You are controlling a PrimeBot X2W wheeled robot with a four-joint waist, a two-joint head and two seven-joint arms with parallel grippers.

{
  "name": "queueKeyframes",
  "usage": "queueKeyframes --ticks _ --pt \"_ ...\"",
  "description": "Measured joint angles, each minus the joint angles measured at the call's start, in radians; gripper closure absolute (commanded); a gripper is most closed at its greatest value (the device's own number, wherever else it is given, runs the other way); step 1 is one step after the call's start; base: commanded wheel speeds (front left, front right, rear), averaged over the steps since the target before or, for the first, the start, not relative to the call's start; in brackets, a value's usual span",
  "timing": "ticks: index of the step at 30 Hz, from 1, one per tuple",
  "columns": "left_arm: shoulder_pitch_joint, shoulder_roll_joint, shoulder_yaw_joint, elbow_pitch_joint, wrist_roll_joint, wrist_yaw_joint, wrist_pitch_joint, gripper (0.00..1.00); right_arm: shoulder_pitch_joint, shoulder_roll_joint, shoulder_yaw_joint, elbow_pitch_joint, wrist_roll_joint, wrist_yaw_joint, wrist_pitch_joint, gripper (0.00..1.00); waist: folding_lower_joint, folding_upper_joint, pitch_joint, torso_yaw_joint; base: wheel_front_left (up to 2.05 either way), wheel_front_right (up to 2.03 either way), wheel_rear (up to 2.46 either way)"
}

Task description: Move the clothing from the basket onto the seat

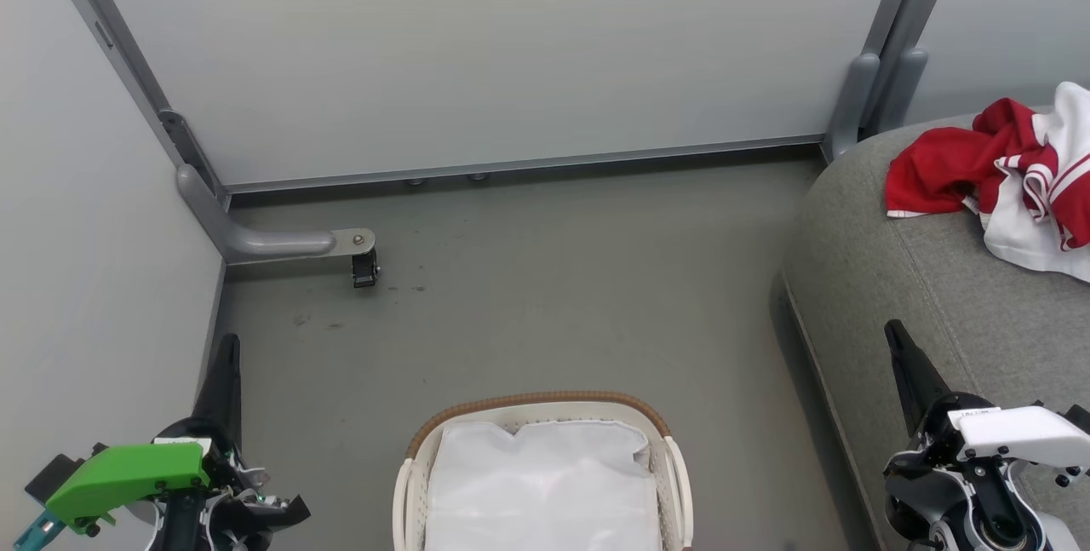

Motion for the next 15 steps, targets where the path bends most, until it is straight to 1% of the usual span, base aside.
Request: queueKeyframes --ticks 15 --pt "0.0 0.0 0.0 0.0 0.0 0.0 0.0 1.0 0.0 0.0 0.0 0.0 0.0 0.0 0.0 1.0 0.0 0.0 0.0 0.0 0.0 0.0 0.0"
